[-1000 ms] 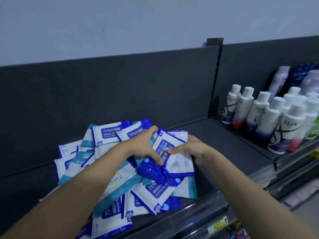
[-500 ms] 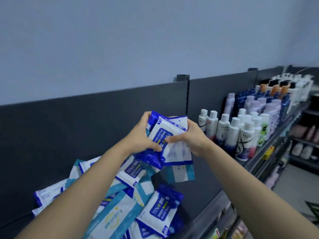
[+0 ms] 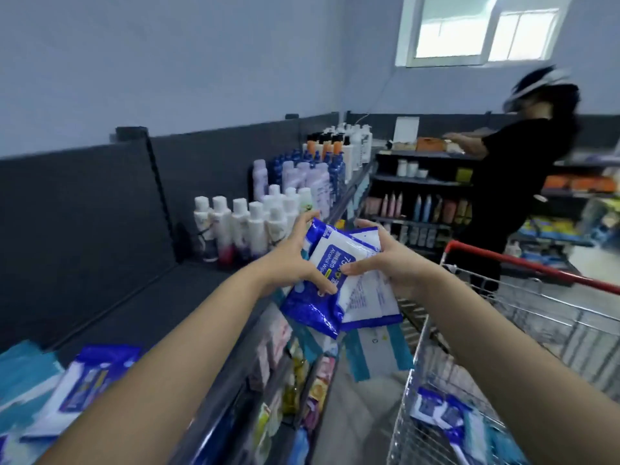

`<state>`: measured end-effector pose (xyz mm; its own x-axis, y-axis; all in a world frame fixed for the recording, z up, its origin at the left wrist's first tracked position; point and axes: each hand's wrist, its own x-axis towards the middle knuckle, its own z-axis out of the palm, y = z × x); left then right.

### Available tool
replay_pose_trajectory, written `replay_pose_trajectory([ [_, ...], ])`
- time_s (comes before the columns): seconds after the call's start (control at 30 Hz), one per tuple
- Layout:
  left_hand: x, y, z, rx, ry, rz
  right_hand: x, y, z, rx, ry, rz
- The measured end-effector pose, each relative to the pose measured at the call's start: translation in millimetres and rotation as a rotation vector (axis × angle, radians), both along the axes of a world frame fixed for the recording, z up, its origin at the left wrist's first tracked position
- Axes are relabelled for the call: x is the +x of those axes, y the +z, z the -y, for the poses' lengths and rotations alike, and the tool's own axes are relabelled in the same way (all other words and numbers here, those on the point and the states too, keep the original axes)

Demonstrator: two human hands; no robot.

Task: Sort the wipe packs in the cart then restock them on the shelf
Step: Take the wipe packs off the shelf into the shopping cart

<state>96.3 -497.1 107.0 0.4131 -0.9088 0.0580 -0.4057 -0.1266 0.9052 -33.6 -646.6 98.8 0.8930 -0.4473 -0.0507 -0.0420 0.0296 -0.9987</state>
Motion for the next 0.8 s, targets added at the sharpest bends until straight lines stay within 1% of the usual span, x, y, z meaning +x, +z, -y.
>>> replay_pose_trajectory([
  [0.13, -58.7, -72.7, 111.9, 0.098, -0.177, -0.047, -81.7, -77.5, 93.3, 0.100, -0.167, -0.113],
  [0.33, -144.4, -199.0, 272.1, 0.322, -0.311, -0.135, -190.5, -199.1, 216.0, 0.268, -0.299, -0.241],
  [0.4, -168.6, -236.8, 312.5, 0.398, -0.340, -0.158, -218.2, -238.3, 250.2, 0.286, -0.347, -0.280],
  [0.47, -187.4, -275.0, 344.9, 0.472, -0.347, -0.129, -237.3, -277.8, 276.9, 0.244, -0.382, -0.338],
  [0.5, -194.0, -295.2, 359.6, 0.493, -0.332, -0.051, -244.1, -297.0, 286.4, 0.180, -0.384, -0.379],
  [0.53, -199.8, -312.2, 371.5, 0.530, -0.333, 0.088, -250.1, -315.9, 294.0, 0.080, -0.382, -0.446],
  [0.6, -206.8, -340.4, 388.0, 0.630, -0.379, 0.402, -260.4, -350.0, 304.4, -0.162, -0.373, -0.640],
  [0.63, -208.2, -351.9, 394.6, 0.677, -0.397, 0.539, -264.4, -363.1, 307.0, -0.233, -0.367, -0.727],
  [0.7, -208.6, -366.3, 404.6, 0.707, -0.413, 0.752, -271.0, -385.1, 310.2, -0.240, -0.338, -0.840],
  [0.8, -205.5, -378.2, 411.5, 0.658, -0.374, 0.944, -276.6, -402.9, 309.0, -0.251, -0.270, -0.952],
])
